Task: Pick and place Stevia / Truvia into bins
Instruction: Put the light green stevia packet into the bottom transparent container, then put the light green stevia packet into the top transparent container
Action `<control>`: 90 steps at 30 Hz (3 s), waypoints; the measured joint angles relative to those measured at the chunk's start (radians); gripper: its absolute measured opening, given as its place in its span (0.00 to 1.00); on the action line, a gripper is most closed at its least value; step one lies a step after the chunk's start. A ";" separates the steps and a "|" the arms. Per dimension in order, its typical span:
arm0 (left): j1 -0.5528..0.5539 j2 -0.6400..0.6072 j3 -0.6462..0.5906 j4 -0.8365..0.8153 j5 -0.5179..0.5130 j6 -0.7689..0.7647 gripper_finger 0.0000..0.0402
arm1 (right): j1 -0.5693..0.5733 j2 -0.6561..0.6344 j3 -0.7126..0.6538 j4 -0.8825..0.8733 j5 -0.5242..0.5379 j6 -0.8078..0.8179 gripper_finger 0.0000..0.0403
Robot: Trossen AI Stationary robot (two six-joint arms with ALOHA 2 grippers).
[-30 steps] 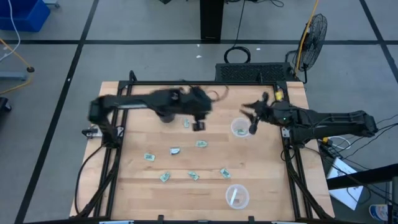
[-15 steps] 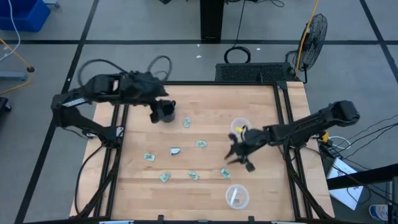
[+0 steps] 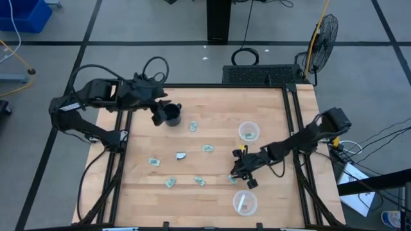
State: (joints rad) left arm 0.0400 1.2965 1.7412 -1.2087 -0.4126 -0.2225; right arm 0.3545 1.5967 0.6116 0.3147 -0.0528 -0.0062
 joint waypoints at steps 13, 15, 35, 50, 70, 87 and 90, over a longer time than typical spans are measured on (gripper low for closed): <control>-0.038 -0.002 0.000 0.000 0.000 0.030 0.33 | -0.001 0.129 0.002 0.094 0.021 0.011 0.21; -0.043 -0.002 0.000 0.000 0.000 0.034 0.33 | -0.001 0.112 0.002 0.085 -0.008 0.033 0.15; -0.059 -0.002 -0.008 -0.026 0.001 -0.027 0.33 | 0.340 -0.281 0.001 -0.057 0.227 0.331 0.01; -0.119 -0.001 -0.116 -0.015 -0.001 -0.055 0.33 | 0.367 -0.072 0.121 -0.228 0.208 0.434 0.04; -0.119 -0.001 -0.120 0.001 -0.059 -0.038 0.33 | 0.342 -0.151 0.118 -0.218 0.213 0.461 0.22; -0.133 -0.019 -0.131 -0.349 -0.120 -0.232 0.33 | -0.034 -0.300 0.109 -0.244 0.405 0.068 0.23; -0.141 -0.071 -0.179 -0.344 -0.132 -0.218 0.33 | -0.143 -0.283 0.109 -0.235 0.280 0.072 0.22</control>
State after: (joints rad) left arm -0.1014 1.2260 1.5621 -1.5528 -0.5444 -0.4407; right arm 0.2112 1.3133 0.7208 0.0799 0.2267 0.0654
